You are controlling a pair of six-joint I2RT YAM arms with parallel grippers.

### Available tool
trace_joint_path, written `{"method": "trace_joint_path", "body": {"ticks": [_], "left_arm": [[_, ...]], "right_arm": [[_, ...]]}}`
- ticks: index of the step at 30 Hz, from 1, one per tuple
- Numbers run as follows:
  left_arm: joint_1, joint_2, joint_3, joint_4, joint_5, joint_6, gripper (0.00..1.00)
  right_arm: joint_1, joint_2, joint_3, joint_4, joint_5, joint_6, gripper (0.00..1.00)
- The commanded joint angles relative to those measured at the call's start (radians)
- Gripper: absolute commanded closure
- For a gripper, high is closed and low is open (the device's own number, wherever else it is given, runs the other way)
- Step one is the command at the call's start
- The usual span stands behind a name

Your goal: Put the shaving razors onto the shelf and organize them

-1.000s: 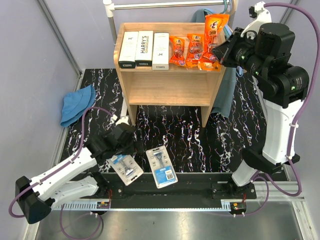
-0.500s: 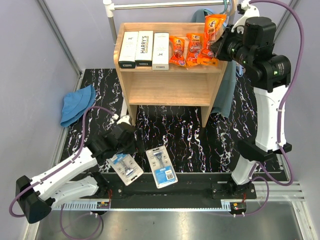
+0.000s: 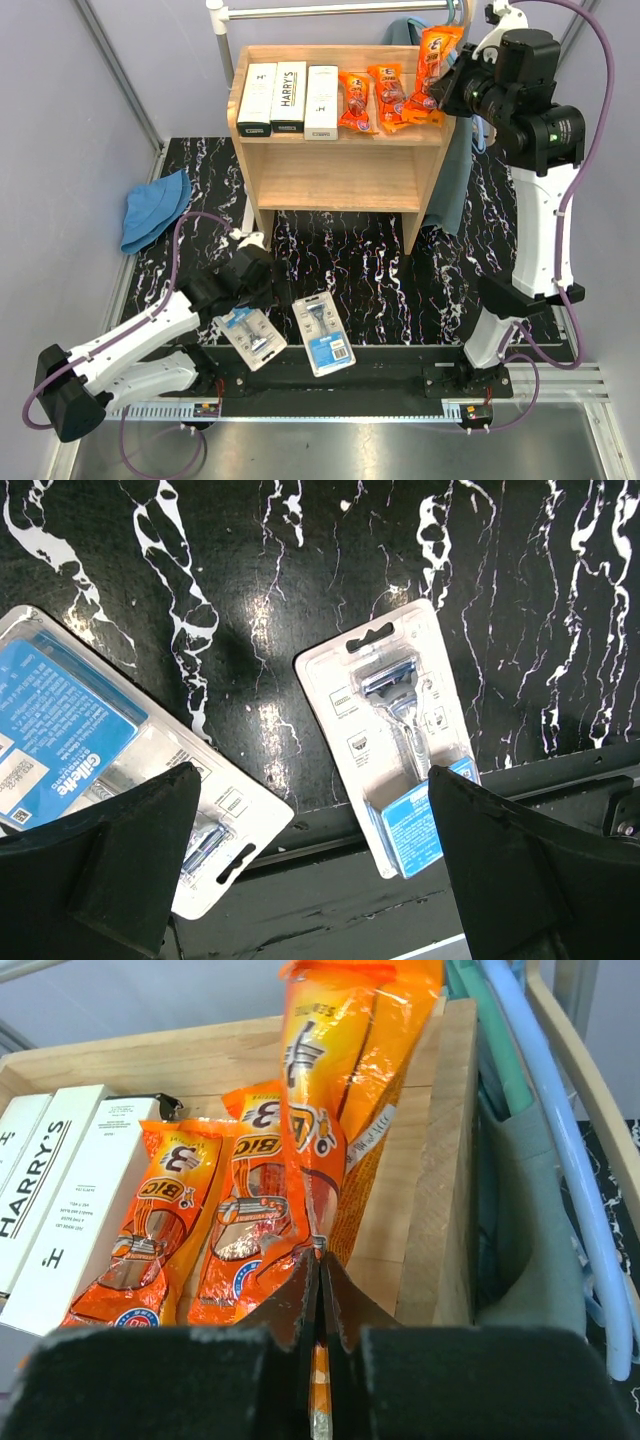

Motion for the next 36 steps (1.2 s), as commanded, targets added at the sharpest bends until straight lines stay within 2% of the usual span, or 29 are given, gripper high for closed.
{"method": "trace_joint_path", "body": {"ticks": [1,6,9,10,15,17,18,19,21,24,27,36], "left_arm": [[-0.004,0.0,-0.012,0.046,0.02,0.016,0.01],[-0.007,0.012,-0.01,0.054,0.031,0.016,0.01],[-0.007,0.012,-0.015,0.055,0.031,0.014,0.01],[-0.007,0.011,-0.017,0.055,0.032,0.014,0.01],[-0.009,0.006,-0.021,0.055,0.032,0.013,0.01],[-0.009,0.005,-0.023,0.058,0.032,0.011,0.01],[-0.007,0.005,-0.021,0.057,0.034,0.011,0.01],[-0.007,0.005,-0.021,0.057,0.034,0.011,0.01],[-0.009,0.005,-0.02,0.057,0.034,0.011,0.01],[-0.009,0.003,-0.02,0.057,0.035,0.011,0.01],[-0.009,-0.003,-0.021,0.058,0.037,0.01,0.01],[-0.01,-0.015,-0.026,0.057,0.037,0.008,0.01]], "right_arm": [[-0.009,0.019,0.004,-0.004,-0.111,-0.013,0.94],[-0.009,0.037,0.004,-0.021,-0.22,-0.008,0.94],[-0.011,0.039,0.015,-0.026,-0.225,-0.011,0.93],[-0.009,0.036,0.015,-0.029,-0.217,-0.016,0.9],[-0.009,0.02,0.001,-0.036,-0.136,-0.022,0.63],[-0.011,0.01,-0.004,-0.038,-0.101,-0.017,0.47],[-0.011,0.005,-0.007,-0.038,-0.064,-0.017,0.34],[-0.011,-0.001,-0.007,-0.037,-0.046,-0.017,0.28],[-0.011,-0.007,-0.007,-0.038,-0.004,-0.016,0.17],[-0.011,-0.026,-0.01,-0.029,0.016,-0.011,0.07],[-0.012,-0.05,-0.023,-0.007,0.011,-0.005,0.02],[-0.011,-0.134,-0.102,0.042,-0.045,0.018,0.01]]}}
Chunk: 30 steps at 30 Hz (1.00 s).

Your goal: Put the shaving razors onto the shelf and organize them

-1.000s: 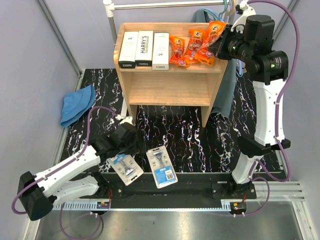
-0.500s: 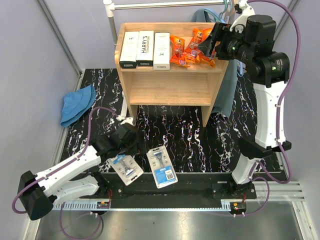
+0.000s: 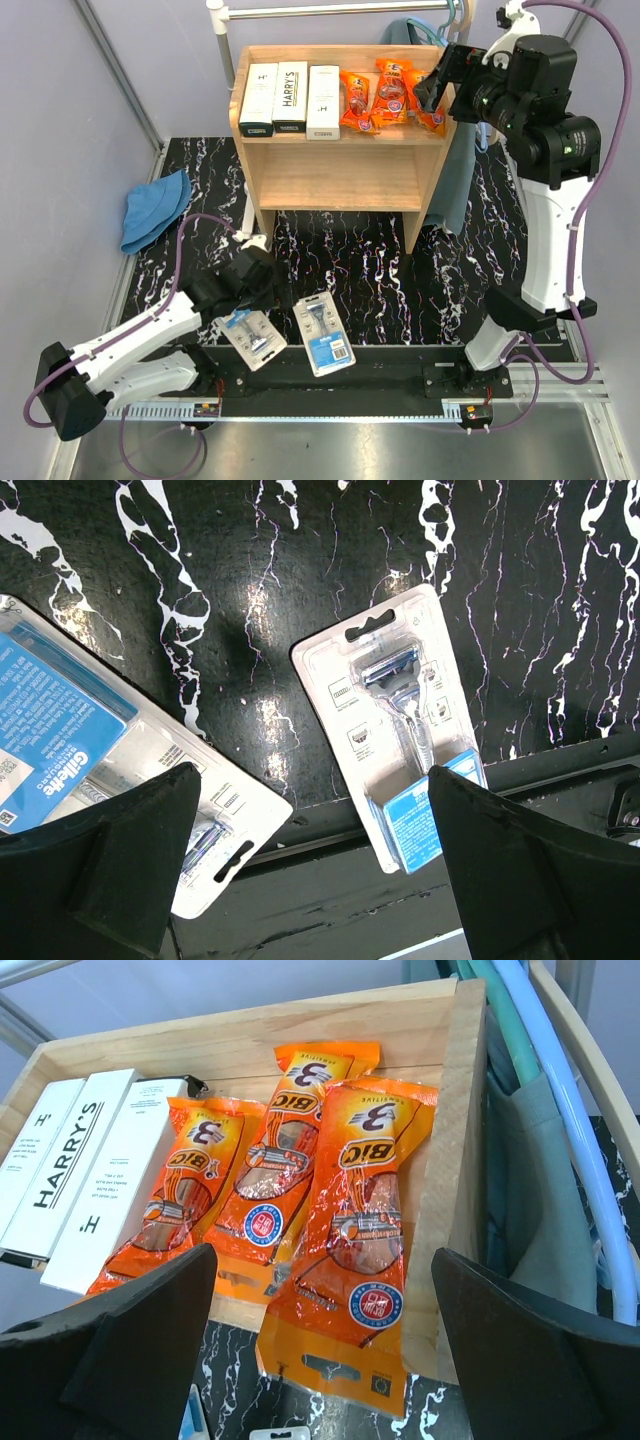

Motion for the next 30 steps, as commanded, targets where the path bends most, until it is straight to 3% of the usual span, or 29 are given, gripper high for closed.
{"method": "trace_joint_path", "body": {"ticks": [1,10,20,30], "left_arm": [[-0.004,-0.025,-0.002,0.037,0.011,0.01,0.01],[-0.005,-0.021,0.052,0.022,0.01,0.042,0.01],[-0.004,0.002,0.052,0.022,0.042,0.041,0.01],[-0.031,0.062,0.061,0.054,0.067,-0.004,0.01]], "right_arm": [[-0.004,-0.079,-0.038,0.028,-0.024,0.014,0.01],[-0.004,-0.314,-0.323,0.059,-0.063,0.034,0.0],[-0.005,-0.624,-0.868,0.11,-0.096,0.096,0.0],[-0.004,-0.903,-1.376,0.205,-0.227,0.25,0.0]]}}
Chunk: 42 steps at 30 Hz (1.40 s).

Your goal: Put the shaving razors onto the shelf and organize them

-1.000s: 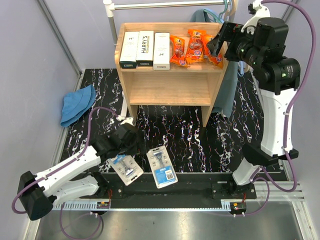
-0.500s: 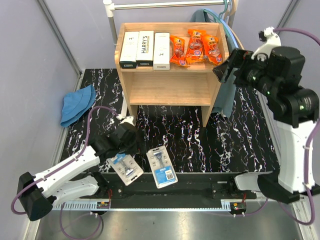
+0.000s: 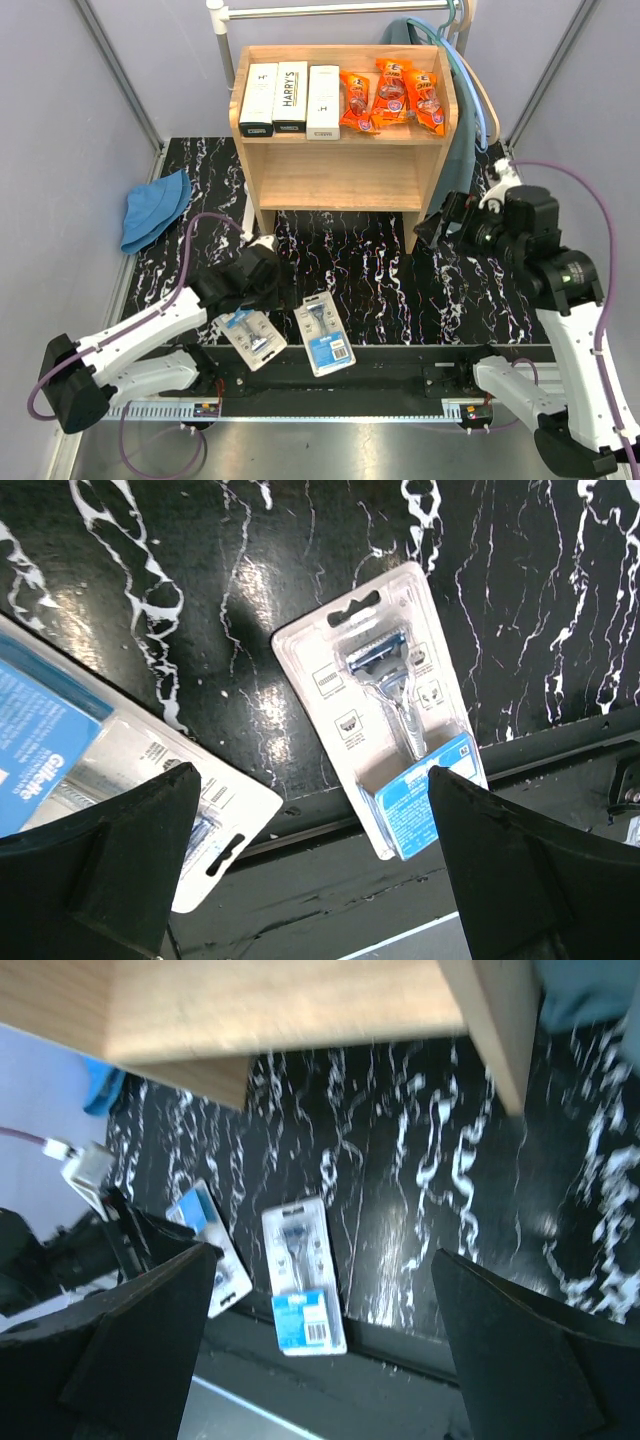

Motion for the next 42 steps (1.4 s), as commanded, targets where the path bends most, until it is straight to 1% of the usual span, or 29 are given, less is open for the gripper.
{"method": "trace_joint_path", "body": {"ticks": [1,2,4,5,10,13,19,25,26,28,29,32,33,42], "left_arm": [[-0.038,0.025,0.041,0.067,0.025,-0.043,0.01],[-0.049,0.042,0.041,0.076,0.027,-0.052,0.01],[-0.082,0.066,0.05,0.096,0.024,-0.072,0.01],[-0.093,0.094,0.06,0.1,0.02,-0.078,0.01],[-0.161,0.192,0.108,0.115,0.008,-0.109,0.04],[-0.194,0.252,0.134,0.121,0.01,-0.123,0.05],[-0.237,0.347,0.159,0.146,0.013,-0.14,0.11],[-0.268,0.459,0.16,0.207,0.03,-0.154,0.21],[-0.271,0.471,0.157,0.215,0.031,-0.157,0.26],[-0.279,0.506,0.156,0.244,0.034,-0.163,0.31],[-0.279,0.519,0.156,0.251,0.034,-0.161,0.37],[-0.283,0.562,0.163,0.265,0.022,-0.17,0.42],[-0.285,0.568,0.165,0.265,0.016,-0.176,0.47],[-0.285,0.597,0.151,0.268,-0.046,-0.224,0.59]], "right_arm": [[-0.003,-0.112,-0.178,0.085,-0.084,0.099,0.0],[-0.003,-0.131,-0.246,0.088,-0.089,0.115,0.0],[-0.003,-0.186,-0.306,0.105,-0.11,0.145,0.0],[-0.004,-0.201,-0.364,0.108,-0.125,0.173,0.0],[-0.003,-0.322,-0.598,0.184,-0.19,0.273,0.0],[-0.003,-0.39,-0.676,0.2,-0.188,0.316,0.0],[-0.003,-0.441,-0.74,0.195,-0.196,0.343,0.01],[-0.003,-0.444,-0.756,0.198,-0.204,0.345,0.01],[-0.003,-0.445,-0.756,0.198,-0.205,0.345,0.01],[-0.004,-0.447,-0.757,0.198,-0.207,0.347,0.01],[-0.003,-0.451,-0.76,0.198,-0.21,0.348,0.01],[-0.003,-0.462,-0.769,0.198,-0.216,0.353,0.02],[-0.003,-0.465,-0.772,0.198,-0.218,0.354,0.02],[-0.003,-0.511,-0.825,0.2,-0.239,0.373,0.03]]}}
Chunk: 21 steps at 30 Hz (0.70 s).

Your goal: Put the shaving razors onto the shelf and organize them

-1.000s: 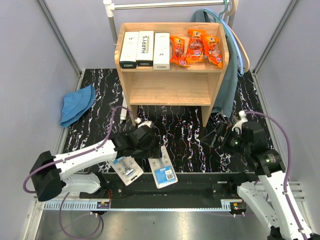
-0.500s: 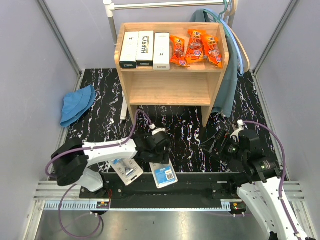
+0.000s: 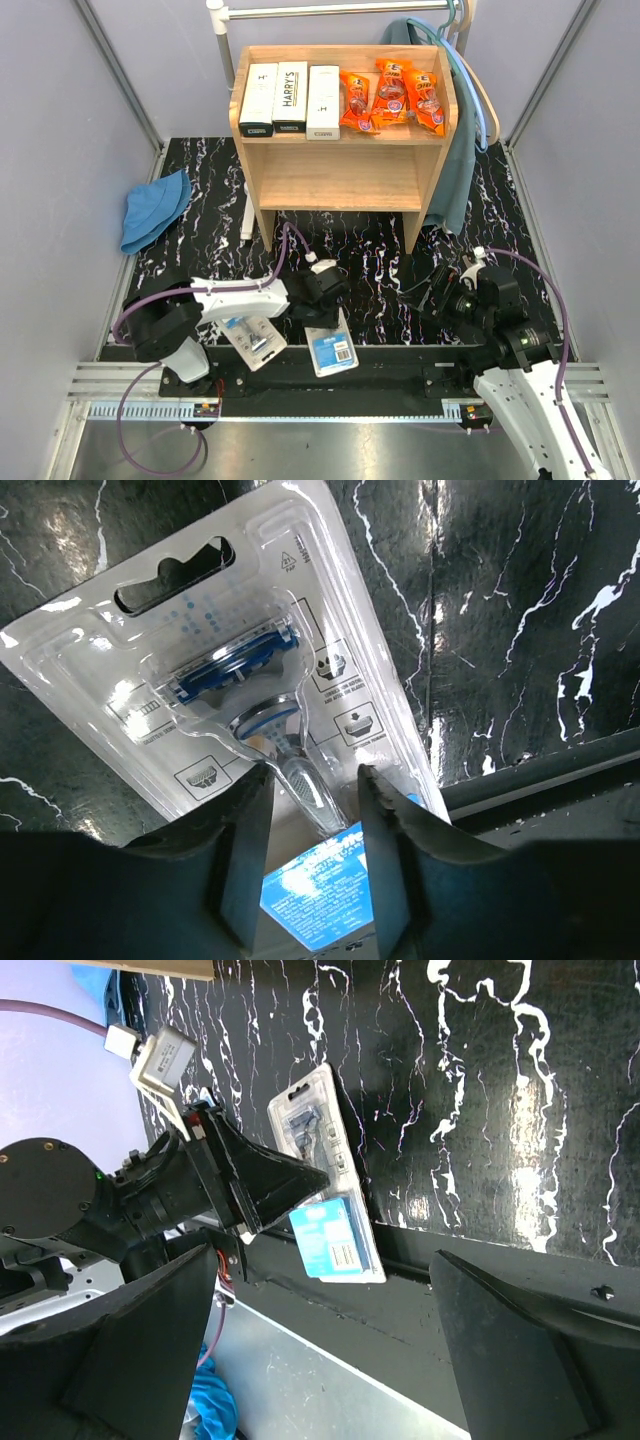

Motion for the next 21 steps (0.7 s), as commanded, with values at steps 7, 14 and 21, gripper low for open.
{"method": "trace_joint_path", "body": {"ticks": [7,14,21], "left_arm": [[-0.004,0.079,0.019,0.032,-0.042,-0.033,0.9],[-0.004,0.035,0.013,0.028,-0.059,-0.038,1.0],[-0.003,-0.068,0.057,-0.032,-0.105,-0.035,1.0]], "right_arm": [[-0.004,-0.022,-0.032,0.047,-0.061,0.01,0.03],[-0.003,-0.015,-0.049,0.077,-0.104,0.008,0.02],[-0.003,0.025,-0.052,0.108,-0.128,0.008,0.02]]}}
